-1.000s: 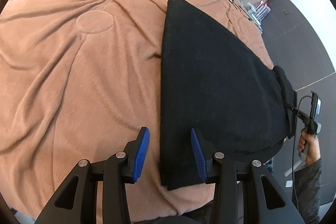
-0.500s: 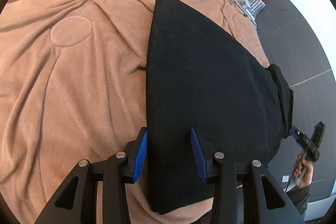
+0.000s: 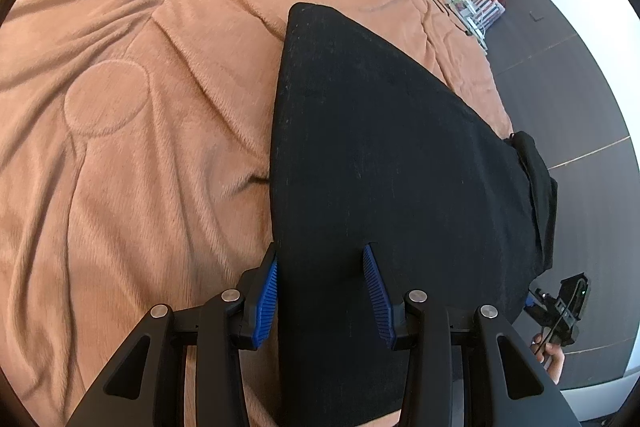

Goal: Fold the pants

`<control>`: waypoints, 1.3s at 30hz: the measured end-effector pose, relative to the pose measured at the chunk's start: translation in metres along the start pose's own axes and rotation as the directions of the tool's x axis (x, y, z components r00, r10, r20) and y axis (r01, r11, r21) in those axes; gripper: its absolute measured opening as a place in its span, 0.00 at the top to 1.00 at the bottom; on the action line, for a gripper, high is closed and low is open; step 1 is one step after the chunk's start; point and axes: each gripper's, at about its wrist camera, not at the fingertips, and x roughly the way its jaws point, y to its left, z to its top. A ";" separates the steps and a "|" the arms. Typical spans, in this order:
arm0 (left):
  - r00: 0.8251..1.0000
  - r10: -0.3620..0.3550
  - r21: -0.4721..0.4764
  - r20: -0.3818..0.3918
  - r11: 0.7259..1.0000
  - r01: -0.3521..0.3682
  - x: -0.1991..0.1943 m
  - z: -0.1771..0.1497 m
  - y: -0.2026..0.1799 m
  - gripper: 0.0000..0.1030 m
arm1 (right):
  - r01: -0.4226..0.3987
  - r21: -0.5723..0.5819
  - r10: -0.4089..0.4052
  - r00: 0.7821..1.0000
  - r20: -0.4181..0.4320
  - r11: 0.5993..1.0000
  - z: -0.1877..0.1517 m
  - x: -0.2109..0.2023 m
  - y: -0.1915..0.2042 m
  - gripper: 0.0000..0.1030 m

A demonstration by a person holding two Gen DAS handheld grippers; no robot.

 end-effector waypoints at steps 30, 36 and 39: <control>0.994 -0.104 -0.080 -0.023 0.992 0.102 0.003 0.011 0.029 0.74 | -0.169 0.075 0.162 0.982 0.097 0.983 0.005 0.034 -0.038 0.33; 0.991 -0.130 -0.096 -0.003 0.987 0.129 0.007 0.017 0.034 0.74 | -0.180 0.113 0.159 0.973 0.168 0.977 0.014 0.036 -0.037 0.33; 0.995 -0.100 -0.087 0.024 0.991 0.102 0.003 0.018 0.032 0.88 | -0.192 0.129 0.165 0.967 0.195 0.973 0.014 0.037 -0.037 0.51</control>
